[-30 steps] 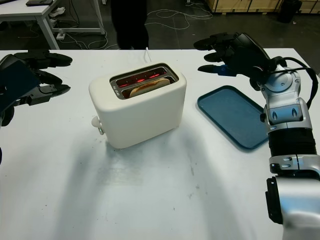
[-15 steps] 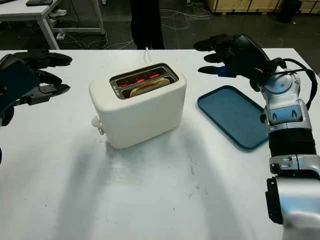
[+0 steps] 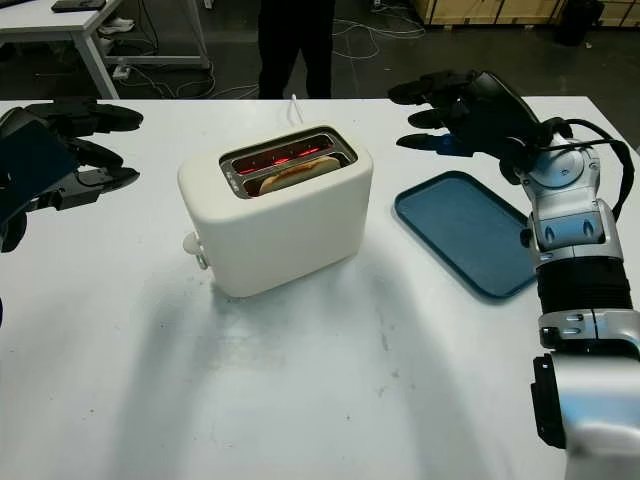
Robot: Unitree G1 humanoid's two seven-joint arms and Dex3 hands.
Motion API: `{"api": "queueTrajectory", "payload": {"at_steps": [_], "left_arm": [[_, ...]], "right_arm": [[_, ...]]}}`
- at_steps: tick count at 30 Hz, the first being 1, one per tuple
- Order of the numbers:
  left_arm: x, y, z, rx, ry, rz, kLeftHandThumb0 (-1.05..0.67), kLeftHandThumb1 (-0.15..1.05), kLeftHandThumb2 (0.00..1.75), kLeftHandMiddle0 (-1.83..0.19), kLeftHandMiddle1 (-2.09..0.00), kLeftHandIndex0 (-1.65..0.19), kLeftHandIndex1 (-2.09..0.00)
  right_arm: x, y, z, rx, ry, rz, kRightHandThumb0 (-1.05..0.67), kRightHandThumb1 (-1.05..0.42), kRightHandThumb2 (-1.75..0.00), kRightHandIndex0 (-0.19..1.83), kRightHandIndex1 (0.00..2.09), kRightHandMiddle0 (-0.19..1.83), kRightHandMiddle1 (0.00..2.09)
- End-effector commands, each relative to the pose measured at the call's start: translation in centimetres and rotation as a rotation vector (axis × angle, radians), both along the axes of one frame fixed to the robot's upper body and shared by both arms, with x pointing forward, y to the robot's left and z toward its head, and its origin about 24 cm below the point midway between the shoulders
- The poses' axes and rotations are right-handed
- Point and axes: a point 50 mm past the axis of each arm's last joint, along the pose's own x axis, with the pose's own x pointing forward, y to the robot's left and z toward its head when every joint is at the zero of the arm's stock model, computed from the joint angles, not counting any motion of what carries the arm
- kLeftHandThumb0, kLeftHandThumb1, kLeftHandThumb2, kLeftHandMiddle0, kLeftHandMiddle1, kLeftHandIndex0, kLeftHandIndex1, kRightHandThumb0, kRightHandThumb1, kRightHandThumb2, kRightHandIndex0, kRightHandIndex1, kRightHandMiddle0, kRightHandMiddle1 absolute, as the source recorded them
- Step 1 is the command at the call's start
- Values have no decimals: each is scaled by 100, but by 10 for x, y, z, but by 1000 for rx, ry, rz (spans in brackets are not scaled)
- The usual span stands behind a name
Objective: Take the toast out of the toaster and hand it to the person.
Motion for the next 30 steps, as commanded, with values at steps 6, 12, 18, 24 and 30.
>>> {"api": "queueTrajectory", "payload": {"at_steps": [6,12,18,24,30], "left_arm": [[-1,1,-1,5,-5,7,-15,92,8,-30,-105,-53,-30],[-1,1,0,-2,-2,5,-14,92,8,-28,-105,-53,-29],[0,1,1,5,-8,1,-13,92,8,-30,-106,-53,-30],[0,1,1,5,-4,5,-15,92,8,-29,-106,-53,-30],[-1,1,0,0,-5,9,-14,92,9,-28,-106,-53,-30]], "right_arm": [[-1,2,1,18,-10,23,-57,-88,0,71,2,64,0],[-2,2,1,6,-18,25,-57,-89,0,71,2,64,0],[-1,2,1,14,-13,21,-56,-88,0,71,2,64,0],[-2,3,2,5,-18,20,-56,-88,0,71,2,64,0],[-2,3,1,-10,-24,25,-56,-88,0,73,2,65,1]]}}
